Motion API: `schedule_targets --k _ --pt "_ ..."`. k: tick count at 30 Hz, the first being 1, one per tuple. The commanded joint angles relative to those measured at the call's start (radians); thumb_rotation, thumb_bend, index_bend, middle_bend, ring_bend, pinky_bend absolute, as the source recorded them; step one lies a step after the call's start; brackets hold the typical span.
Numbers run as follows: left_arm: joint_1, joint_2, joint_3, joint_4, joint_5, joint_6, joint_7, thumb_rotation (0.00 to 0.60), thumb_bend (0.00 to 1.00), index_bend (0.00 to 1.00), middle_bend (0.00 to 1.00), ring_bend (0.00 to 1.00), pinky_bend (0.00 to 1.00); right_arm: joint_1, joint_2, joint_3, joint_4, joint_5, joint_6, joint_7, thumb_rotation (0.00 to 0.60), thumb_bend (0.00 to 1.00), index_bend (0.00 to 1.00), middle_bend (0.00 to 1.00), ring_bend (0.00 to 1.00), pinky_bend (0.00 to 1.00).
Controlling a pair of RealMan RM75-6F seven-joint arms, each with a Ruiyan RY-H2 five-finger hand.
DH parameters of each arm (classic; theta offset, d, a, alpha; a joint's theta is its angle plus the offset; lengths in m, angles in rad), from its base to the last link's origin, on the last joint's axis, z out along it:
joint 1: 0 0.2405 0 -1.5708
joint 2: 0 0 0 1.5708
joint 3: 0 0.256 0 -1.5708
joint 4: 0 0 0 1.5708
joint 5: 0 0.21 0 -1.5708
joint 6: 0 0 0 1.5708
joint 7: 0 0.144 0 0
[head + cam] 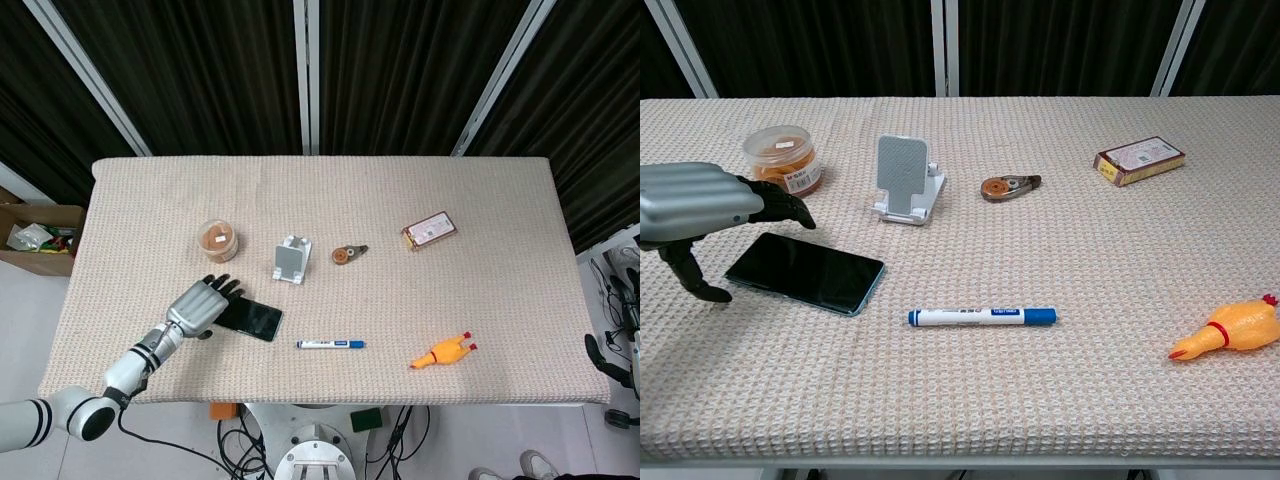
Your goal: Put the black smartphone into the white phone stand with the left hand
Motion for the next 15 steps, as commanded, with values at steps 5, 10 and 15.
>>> schedule_targets --k 5,10,15 --pt "-0.005 -0.008 0.0 0.017 -0.008 -0.01 -0.006 0.6 0.14 0.13 0.09 0.07 0.22 0.001 -0.004 -0.001 0.003 0.001 -0.003 0.0 0.6 0.38 0.0 0.0 0.0 0.0" --pt "-0.011 -0.017 -0.002 0.033 -0.023 -0.018 0.002 0.599 0.15 0.13 0.09 0.07 0.22 -0.002 -0.005 -0.001 0.007 0.001 0.003 0.007 0.6 0.38 0.0 0.0 0.0 0.0" --pt "-0.017 -0.026 -0.007 0.038 -0.036 -0.02 0.011 0.599 0.17 0.14 0.09 0.07 0.22 -0.003 -0.003 -0.003 0.011 0.004 0.0 0.011 0.6 0.38 0.0 0.0 0.0 0.0"
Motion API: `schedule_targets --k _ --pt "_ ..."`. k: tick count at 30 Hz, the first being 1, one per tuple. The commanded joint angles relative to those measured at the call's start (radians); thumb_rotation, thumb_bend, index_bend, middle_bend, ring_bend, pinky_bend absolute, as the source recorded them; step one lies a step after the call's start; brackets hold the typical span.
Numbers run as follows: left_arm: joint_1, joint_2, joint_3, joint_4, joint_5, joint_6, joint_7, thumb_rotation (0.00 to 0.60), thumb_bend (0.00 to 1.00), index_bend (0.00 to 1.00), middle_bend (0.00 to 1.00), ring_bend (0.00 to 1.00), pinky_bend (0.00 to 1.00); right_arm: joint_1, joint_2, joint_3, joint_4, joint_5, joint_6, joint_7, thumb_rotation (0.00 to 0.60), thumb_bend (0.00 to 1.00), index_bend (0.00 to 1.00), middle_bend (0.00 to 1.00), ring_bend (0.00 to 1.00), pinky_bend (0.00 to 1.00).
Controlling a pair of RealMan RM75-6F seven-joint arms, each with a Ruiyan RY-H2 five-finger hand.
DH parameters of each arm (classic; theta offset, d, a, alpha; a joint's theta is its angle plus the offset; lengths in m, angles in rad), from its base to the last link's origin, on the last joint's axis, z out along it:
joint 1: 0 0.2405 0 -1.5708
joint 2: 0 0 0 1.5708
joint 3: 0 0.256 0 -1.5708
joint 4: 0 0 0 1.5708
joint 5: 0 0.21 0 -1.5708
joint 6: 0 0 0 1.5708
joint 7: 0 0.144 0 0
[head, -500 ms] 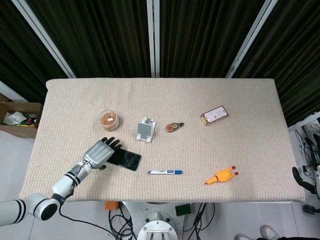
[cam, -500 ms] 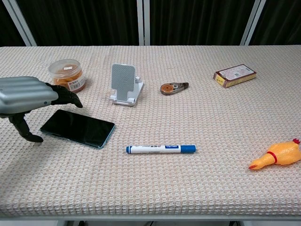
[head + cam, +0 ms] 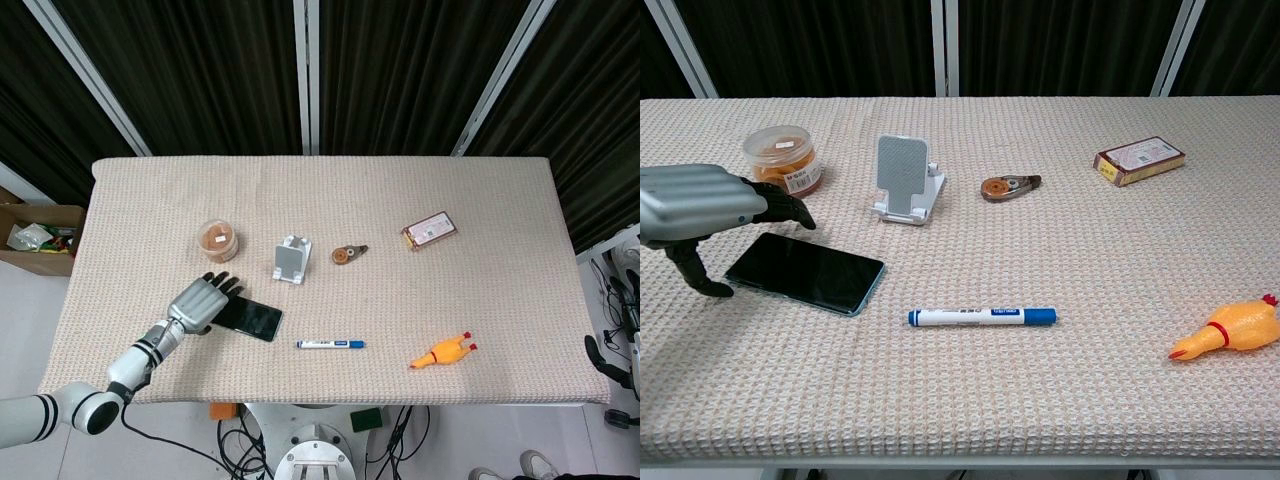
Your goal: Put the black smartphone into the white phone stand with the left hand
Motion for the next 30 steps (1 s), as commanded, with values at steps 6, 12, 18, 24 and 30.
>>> schedule_targets --k 6,12,18,24,30 --pt "-0.008 -0.01 -0.001 0.002 -0.011 -0.006 0.006 0.6 0.17 0.15 0.09 0.07 0.22 -0.002 -0.003 -0.005 0.003 -0.002 -0.003 0.0 0.6 0.38 0.0 0.0 0.0 0.0" --pt "-0.013 -0.02 -0.003 0.011 -0.011 -0.007 -0.002 0.6 0.17 0.15 0.09 0.07 0.22 -0.001 -0.002 -0.004 0.0 0.001 -0.004 -0.005 0.6 0.38 0.0 0.0 0.0 0.0" --pt "-0.017 -0.026 -0.002 0.025 -0.014 -0.011 -0.007 0.6 0.19 0.19 0.09 0.07 0.22 -0.002 -0.004 -0.005 0.001 0.001 -0.004 -0.009 0.6 0.38 0.0 0.0 0.0 0.0" --pt "-0.013 -0.028 0.004 0.034 -0.003 -0.001 -0.012 0.6 0.2 0.3 0.09 0.07 0.22 -0.001 -0.006 -0.004 0.002 0.007 -0.009 -0.01 0.6 0.38 0.0 0.0 0.0 0.0" --pt "-0.006 -0.034 0.014 0.051 0.017 0.01 -0.018 0.6 0.2 0.45 0.09 0.07 0.22 0.0 -0.006 -0.005 0.0 0.006 -0.012 -0.016 0.6 0.38 0.0 0.0 0.0 0.0"
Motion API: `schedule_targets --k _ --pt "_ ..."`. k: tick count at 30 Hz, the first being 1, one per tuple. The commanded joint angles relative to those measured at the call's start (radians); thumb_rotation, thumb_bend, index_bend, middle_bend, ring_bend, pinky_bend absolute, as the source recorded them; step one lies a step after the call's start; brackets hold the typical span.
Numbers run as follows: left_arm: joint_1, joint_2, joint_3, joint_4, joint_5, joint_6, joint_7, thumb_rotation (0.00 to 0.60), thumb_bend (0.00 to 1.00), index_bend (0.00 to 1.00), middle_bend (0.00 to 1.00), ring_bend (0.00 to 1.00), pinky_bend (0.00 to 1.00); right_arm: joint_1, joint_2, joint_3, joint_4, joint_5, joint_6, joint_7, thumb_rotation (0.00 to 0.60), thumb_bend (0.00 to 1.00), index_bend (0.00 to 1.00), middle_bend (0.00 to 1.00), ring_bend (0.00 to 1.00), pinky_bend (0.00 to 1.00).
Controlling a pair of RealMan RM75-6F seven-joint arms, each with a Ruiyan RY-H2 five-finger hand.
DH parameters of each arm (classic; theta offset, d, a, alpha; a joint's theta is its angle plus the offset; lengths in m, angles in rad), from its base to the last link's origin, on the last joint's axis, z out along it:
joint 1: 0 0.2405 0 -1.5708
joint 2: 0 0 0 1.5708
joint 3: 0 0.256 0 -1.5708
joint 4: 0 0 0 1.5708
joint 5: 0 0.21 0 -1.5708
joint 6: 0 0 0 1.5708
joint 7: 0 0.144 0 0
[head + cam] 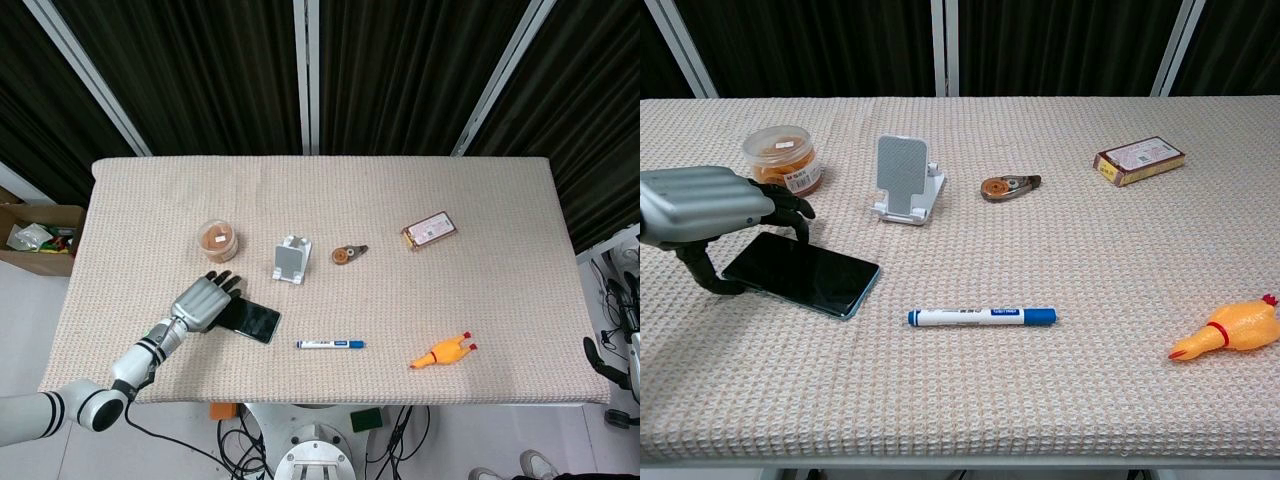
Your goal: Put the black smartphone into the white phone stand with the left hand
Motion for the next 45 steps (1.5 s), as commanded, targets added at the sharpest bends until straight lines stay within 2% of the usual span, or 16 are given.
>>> schedule_targets --k 1,7,13,18,23,28,36,42,45 --pt "0.004 -0.005 0.004 0.008 0.011 0.005 -0.01 0.6 0.2 0.49 0.1 0.07 0.22 0.0 0.0 0.0 -0.001 0.001 0.0 -0.001 0.6 0.38 0.0 0.0 0.0 0.0" --pt "0.021 -0.013 0.007 0.026 0.093 0.05 -0.099 0.6 0.27 0.65 0.18 0.11 0.22 -0.002 0.001 0.0 -0.002 0.001 0.002 -0.003 0.6 0.38 0.0 0.0 0.0 0.0" --pt "0.032 -0.01 0.024 0.054 0.208 0.1 -0.206 0.6 0.37 0.7 0.31 0.18 0.28 0.0 -0.001 -0.001 -0.002 0.0 -0.001 -0.007 0.6 0.38 0.0 0.0 0.0 0.0" --pt "0.033 -0.01 0.035 0.077 0.262 0.116 -0.234 0.6 0.39 0.71 0.4 0.26 0.38 0.001 -0.002 -0.001 -0.005 -0.003 -0.002 -0.012 0.6 0.38 0.0 0.0 0.0 0.0" --pt "0.033 -0.014 0.037 0.091 0.293 0.126 -0.265 0.6 0.42 0.73 0.53 0.4 0.53 0.0 0.0 -0.002 -0.008 -0.001 -0.002 -0.012 0.6 0.38 0.0 0.0 0.0 0.0" --pt "0.031 -0.01 0.038 0.101 0.312 0.127 -0.29 0.6 0.44 0.75 0.64 0.51 0.63 -0.001 0.003 -0.002 -0.01 -0.003 0.0 -0.013 0.6 0.38 0.0 0.0 0.0 0.0" --pt "0.04 0.015 0.039 0.079 0.332 0.147 -0.356 0.6 0.44 0.76 0.7 0.56 0.66 0.001 0.004 -0.001 -0.01 -0.003 -0.001 -0.011 0.6 0.38 0.0 0.0 0.0 0.0" --pt "0.055 0.078 0.033 0.036 0.37 0.215 -0.423 0.6 0.45 0.77 0.71 0.57 0.66 0.002 0.004 0.0 -0.008 -0.001 -0.003 -0.01 0.6 0.38 0.0 0.0 0.0 0.0" --pt "0.061 0.122 0.018 0.019 0.393 0.263 -0.403 0.6 0.45 0.77 0.72 0.58 0.66 0.003 0.002 0.0 -0.006 0.0 -0.006 -0.009 0.6 0.38 0.0 0.0 0.0 0.0"
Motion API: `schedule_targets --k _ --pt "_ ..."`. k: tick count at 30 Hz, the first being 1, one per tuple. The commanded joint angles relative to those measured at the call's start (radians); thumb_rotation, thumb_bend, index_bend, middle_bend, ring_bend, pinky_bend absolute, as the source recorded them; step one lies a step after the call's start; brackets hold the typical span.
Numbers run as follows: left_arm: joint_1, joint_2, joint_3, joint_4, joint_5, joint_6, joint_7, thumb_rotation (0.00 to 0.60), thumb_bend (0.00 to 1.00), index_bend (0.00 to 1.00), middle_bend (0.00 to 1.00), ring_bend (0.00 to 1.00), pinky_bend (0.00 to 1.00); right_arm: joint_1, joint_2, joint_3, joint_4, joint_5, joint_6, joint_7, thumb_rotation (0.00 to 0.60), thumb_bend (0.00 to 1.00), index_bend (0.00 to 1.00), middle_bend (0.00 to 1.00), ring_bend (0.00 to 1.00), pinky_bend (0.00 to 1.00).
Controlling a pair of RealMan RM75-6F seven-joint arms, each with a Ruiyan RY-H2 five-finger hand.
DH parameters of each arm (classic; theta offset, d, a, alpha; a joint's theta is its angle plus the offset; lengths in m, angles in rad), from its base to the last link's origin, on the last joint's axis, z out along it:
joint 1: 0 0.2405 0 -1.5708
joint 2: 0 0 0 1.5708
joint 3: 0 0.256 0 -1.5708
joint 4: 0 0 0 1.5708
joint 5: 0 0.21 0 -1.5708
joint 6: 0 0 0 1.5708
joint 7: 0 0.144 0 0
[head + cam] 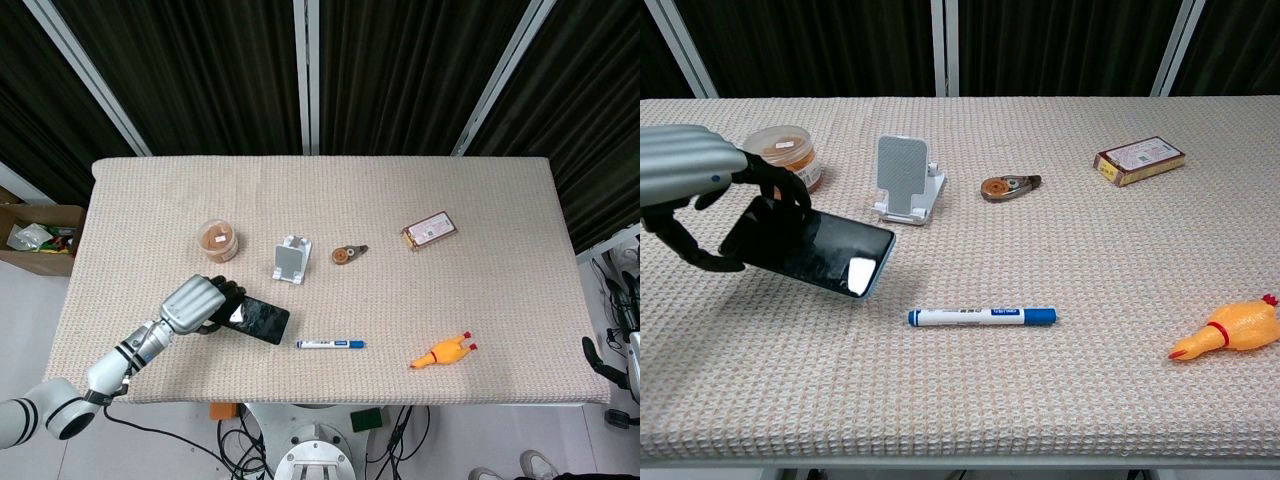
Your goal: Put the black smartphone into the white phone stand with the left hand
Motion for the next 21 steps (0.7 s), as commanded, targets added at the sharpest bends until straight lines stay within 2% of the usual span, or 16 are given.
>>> schedule_targets --k 1,5,10,17,21 --pt "0.009 0.057 -0.023 -0.026 0.033 0.061 0.033 0.6 0.45 0.77 0.72 0.58 0.66 0.001 -0.002 0.0 0.001 0.001 -0.002 0.0 0.6 0.38 0.0 0.0 0.0 0.0" --pt "0.004 0.129 -0.056 -0.065 0.046 0.095 0.098 0.6 0.45 0.77 0.73 0.59 0.67 0.002 -0.005 0.001 0.0 0.0 -0.001 -0.003 0.6 0.38 0.0 0.0 0.0 0.0" --pt "-0.04 0.241 -0.086 -0.135 0.065 0.044 0.278 0.6 0.45 0.77 0.74 0.6 0.68 0.001 -0.006 0.002 -0.005 -0.004 0.007 -0.01 0.6 0.38 0.0 0.0 0.0 0.0" --pt "-0.15 0.335 -0.142 -0.241 0.102 -0.126 0.668 0.6 0.45 0.76 0.74 0.6 0.68 0.005 -0.019 -0.002 -0.001 -0.002 -0.007 -0.016 0.6 0.38 0.0 0.0 0.0 0.0" --pt "-0.224 0.352 -0.167 -0.264 0.126 -0.242 0.82 0.6 0.45 0.76 0.74 0.6 0.68 0.004 -0.022 -0.001 0.005 -0.002 -0.004 -0.011 0.6 0.38 0.0 0.0 0.0 0.0"
